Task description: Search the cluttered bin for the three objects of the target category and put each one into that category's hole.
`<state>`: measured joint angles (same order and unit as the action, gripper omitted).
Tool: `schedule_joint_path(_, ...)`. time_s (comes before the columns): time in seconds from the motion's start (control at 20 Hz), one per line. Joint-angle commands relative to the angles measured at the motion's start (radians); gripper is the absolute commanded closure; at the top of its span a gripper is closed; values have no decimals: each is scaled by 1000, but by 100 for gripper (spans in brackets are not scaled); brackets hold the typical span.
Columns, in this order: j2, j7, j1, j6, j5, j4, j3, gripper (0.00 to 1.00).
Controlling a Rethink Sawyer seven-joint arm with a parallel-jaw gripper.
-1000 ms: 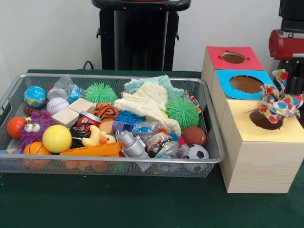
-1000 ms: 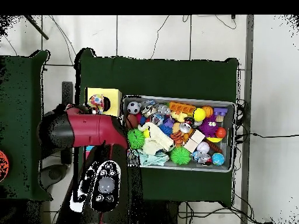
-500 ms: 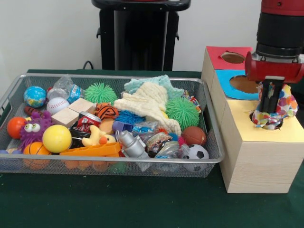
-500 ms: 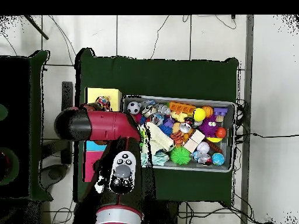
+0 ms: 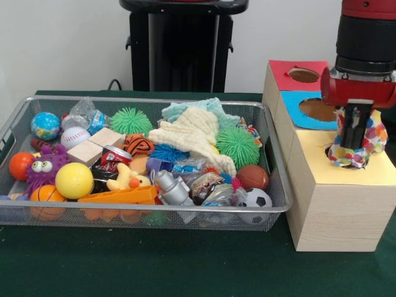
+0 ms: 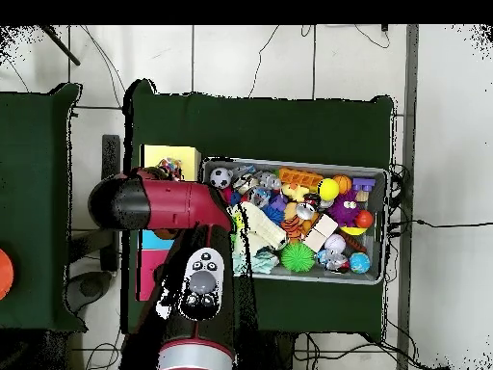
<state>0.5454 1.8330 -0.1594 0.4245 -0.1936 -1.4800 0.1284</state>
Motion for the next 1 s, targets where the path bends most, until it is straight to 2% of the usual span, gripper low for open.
schedule_joint_path(0.05,-25,86,42,44,28,48,-44,100)
schedule_joint_path(0.2,-93,43,79,22,44,98,-71,100)
schedule_joint_path(0.5,-135,4,124,-6,60,128,-116,100)
schedule_joint_path(0.75,-150,-5,135,10,71,150,-127,100)
schedule_joint_path(1.0,-131,25,117,19,71,128,-109,100)
